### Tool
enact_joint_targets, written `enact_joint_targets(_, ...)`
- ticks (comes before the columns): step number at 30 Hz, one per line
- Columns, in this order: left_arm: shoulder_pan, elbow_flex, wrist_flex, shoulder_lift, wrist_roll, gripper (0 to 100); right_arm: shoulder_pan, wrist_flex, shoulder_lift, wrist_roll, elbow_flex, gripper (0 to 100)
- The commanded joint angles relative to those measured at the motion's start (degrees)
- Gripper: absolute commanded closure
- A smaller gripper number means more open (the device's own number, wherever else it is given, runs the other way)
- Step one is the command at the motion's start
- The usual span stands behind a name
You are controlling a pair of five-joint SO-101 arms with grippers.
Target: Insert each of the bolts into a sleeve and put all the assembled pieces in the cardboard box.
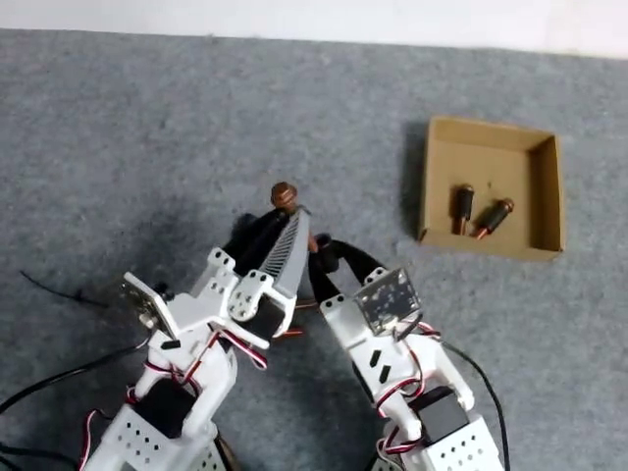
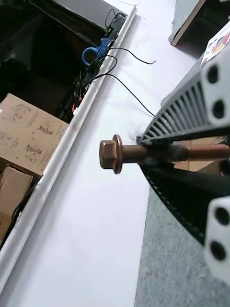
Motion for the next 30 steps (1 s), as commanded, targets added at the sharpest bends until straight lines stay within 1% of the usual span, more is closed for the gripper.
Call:
enact_joint_targets(1, 0.04, 1.19, 0.00, 0.04, 0.53, 99, -0.75, -1.36, -1.19, 1.32, -3.91, 99.5)
enact_joint_targets(6, -0.04, 1.19, 0.09, 0.22, 0.35, 99, -4.18, -1.27, -1.19, 1.58, -5.85, 99.5)
enact_joint_targets(12, -0.31, 1.19, 2.02, 0.22, 0.53, 99, -4.26, -1.27, -1.19, 1.58, -9.01, 99.5)
enact_joint_targets(20, -1.36, 1.19, 2.02, 0.04, 0.53, 99, -4.44, -1.27, -1.19, 1.67, -8.84, 99.5)
enact_joint_targets(26, 0.57, 1.19, 4.57, 0.04, 0.62, 99, -4.35, -1.27, -1.19, 1.67, -8.84, 99.5)
enact_joint_targets(30, 1.45, 1.19, 4.84, 0.22, 0.44, 99, -4.35, -1.27, -1.19, 1.67, -8.84, 99.5)
